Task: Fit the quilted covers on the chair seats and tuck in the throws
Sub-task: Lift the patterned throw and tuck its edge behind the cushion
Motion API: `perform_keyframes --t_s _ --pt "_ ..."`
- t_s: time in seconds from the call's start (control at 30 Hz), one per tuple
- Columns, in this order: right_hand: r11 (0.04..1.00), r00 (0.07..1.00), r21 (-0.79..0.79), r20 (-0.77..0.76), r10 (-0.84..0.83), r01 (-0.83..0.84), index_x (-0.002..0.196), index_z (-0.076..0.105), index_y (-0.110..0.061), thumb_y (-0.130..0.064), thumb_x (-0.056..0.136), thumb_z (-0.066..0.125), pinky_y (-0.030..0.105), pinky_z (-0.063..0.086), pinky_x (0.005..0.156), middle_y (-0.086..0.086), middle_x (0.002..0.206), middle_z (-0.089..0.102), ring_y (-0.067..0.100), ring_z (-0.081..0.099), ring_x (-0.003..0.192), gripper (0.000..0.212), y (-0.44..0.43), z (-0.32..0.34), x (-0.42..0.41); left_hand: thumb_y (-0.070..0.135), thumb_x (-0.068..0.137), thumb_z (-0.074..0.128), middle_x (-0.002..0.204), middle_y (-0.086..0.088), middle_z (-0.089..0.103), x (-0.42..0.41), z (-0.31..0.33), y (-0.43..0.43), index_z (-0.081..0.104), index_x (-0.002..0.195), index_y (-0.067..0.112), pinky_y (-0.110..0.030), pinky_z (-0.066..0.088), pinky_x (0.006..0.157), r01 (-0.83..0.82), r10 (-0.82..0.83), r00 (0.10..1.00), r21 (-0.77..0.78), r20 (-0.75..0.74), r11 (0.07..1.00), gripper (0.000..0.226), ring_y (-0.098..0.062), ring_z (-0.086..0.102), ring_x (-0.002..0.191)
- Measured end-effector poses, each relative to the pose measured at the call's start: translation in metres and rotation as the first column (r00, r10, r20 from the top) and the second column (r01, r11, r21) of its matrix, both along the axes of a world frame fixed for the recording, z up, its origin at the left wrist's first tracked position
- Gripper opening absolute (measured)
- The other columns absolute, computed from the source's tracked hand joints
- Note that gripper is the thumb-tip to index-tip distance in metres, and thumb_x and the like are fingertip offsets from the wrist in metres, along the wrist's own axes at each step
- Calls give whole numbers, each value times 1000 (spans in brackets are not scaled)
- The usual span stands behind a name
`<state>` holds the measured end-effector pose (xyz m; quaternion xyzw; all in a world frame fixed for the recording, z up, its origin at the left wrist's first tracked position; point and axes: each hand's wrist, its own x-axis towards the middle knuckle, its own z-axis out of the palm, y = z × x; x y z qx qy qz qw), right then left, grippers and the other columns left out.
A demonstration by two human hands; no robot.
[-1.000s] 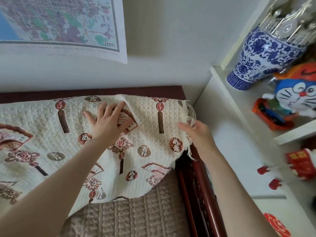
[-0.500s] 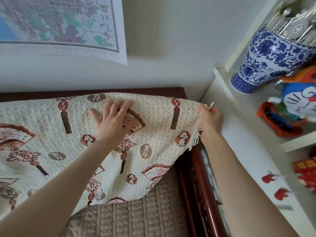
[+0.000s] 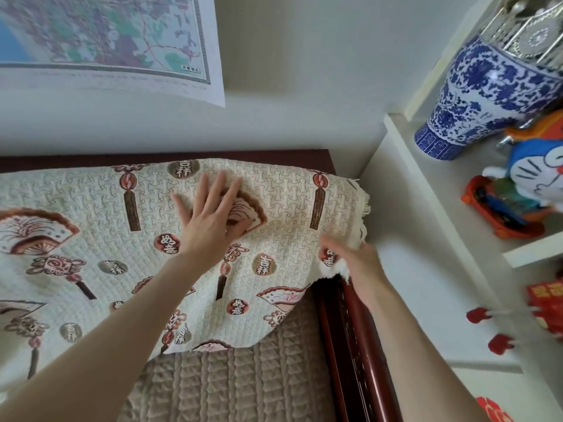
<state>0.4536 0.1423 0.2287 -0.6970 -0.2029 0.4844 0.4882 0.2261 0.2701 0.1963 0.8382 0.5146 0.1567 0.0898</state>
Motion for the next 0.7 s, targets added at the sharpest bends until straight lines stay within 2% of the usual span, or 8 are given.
perform_keyframes --t_s 0.17,0.23,0.3,0.4,0.47,0.53,0.6,0.7 --pt "976 988 -169 42 149 -140 90 68 -17 -10 72 84 3 42 52 -13 79 68 -11 62 63 25 -32 -43 -17 70 89 22 160 5 -16 -12 -34 -37 7 151 40 -60 -19 106 -34 34 999 29 18 999 70 -22 -22 146" --pt "975 985 -184 95 147 -128 91 71 -10 -7 79 78 7 46 53 -11 75 68 -6 62 61 14 -42 -53 -21 71 89 20 159 7 -23 -18 -44 -49 6 152 42 -62 -15 107 -45 45 999 -15 -14 999 71 -22 -27 144" --pt "974 972 -209 197 128 -86 81 70 -14 -11 83 74 15 48 55 -5 74 68 4 64 63 6 -49 -53 -18 72 90 23 157 6 -29 -22 -48 -53 4 152 42 -63 -13 110 -67 65 997 -90 -31 994 72 -23 -31 142" --pt "977 937 -209 349 33 44 70 67 -14 -17 82 73 36 56 71 9 80 73 26 69 78 14 -57 -55 -3 65 87 32 153 6 -34 -22 -41 -51 -2 149 39 -63 -10 112 -79 75 997 -177 -26 981 75 -24 -35 140" --pt "975 921 -201 389 -12 98 80 69 -7 -24 81 72 45 55 80 16 89 73 31 69 87 17 -62 -55 6 61 89 37 153 6 -32 -21 -34 -49 -3 148 38 -60 -10 111 -71 70 997 -189 -14 979 75 -23 -34 139" --pt "976 923 -208 385 18 68 101 68 -7 -37 79 73 44 53 88 12 104 71 29 66 97 38 -65 -56 4 60 90 40 153 6 -31 -22 -31 -53 -2 147 38 -57 -12 111 -65 66 998 -185 -1 981 74 -21 -33 139" --pt "974 937 -224 345 42 39 126 56 -5 -40 80 74 36 47 93 8 121 63 24 59 109 60 -66 -60 -3 62 88 37 153 8 -31 -28 -32 -62 -3 146 38 -55 -15 110 -56 60 998 -188 18 981 75 -20 -31 140" --pt "965 962 -259 270 44 29 148 29 -3 -35 84 74 35 36 106 14 146 43 28 44 132 84 -75 -70 -23 66 83 32 154 9 -30 -44 -42 -83 -5 147 41 -54 -13 111 -66 71 997 -265 10 962 78 -19 -27 143"
